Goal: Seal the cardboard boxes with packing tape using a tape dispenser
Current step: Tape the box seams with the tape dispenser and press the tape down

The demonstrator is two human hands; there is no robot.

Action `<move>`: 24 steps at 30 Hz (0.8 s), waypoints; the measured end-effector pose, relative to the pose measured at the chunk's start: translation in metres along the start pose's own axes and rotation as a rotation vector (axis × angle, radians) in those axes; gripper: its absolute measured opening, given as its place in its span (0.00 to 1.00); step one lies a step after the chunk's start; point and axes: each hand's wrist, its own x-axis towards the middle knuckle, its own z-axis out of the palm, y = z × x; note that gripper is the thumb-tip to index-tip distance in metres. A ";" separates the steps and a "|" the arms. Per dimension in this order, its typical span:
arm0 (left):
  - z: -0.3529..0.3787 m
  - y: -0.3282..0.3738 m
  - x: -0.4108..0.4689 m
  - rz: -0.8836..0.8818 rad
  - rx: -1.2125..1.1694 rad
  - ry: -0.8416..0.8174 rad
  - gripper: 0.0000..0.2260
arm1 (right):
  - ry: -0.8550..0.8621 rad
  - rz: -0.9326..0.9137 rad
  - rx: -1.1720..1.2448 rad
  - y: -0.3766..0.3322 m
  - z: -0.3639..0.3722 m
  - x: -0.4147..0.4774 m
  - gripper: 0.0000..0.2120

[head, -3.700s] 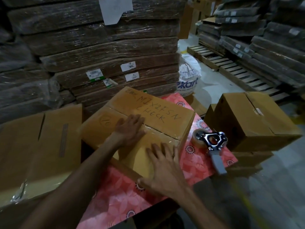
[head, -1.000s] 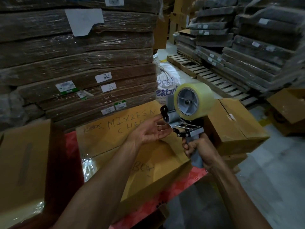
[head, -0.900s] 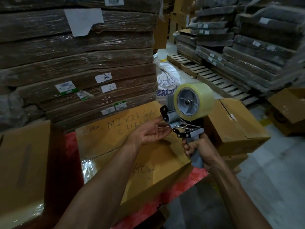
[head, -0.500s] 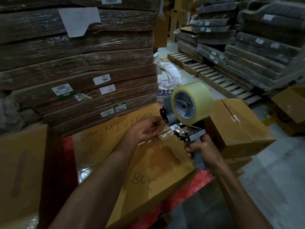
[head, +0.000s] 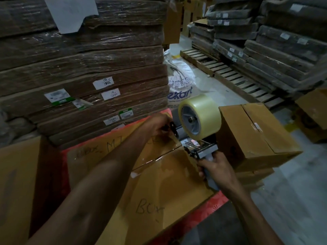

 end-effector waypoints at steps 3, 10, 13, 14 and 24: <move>-0.013 0.015 0.012 0.052 0.136 0.035 0.09 | 0.016 0.025 0.029 0.001 0.001 -0.001 0.09; -0.036 0.044 0.060 0.187 0.406 0.103 0.04 | 0.084 0.078 -0.023 0.010 0.001 0.002 0.11; -0.021 0.048 0.073 0.280 0.595 0.126 0.11 | 0.100 0.091 -0.063 0.010 0.002 0.016 0.11; -0.017 0.047 0.076 0.320 0.644 0.137 0.12 | 0.099 0.097 -0.067 0.009 0.002 0.021 0.10; -0.014 0.029 0.110 0.314 0.777 0.234 0.04 | 0.071 0.129 -0.084 0.007 0.009 0.047 0.11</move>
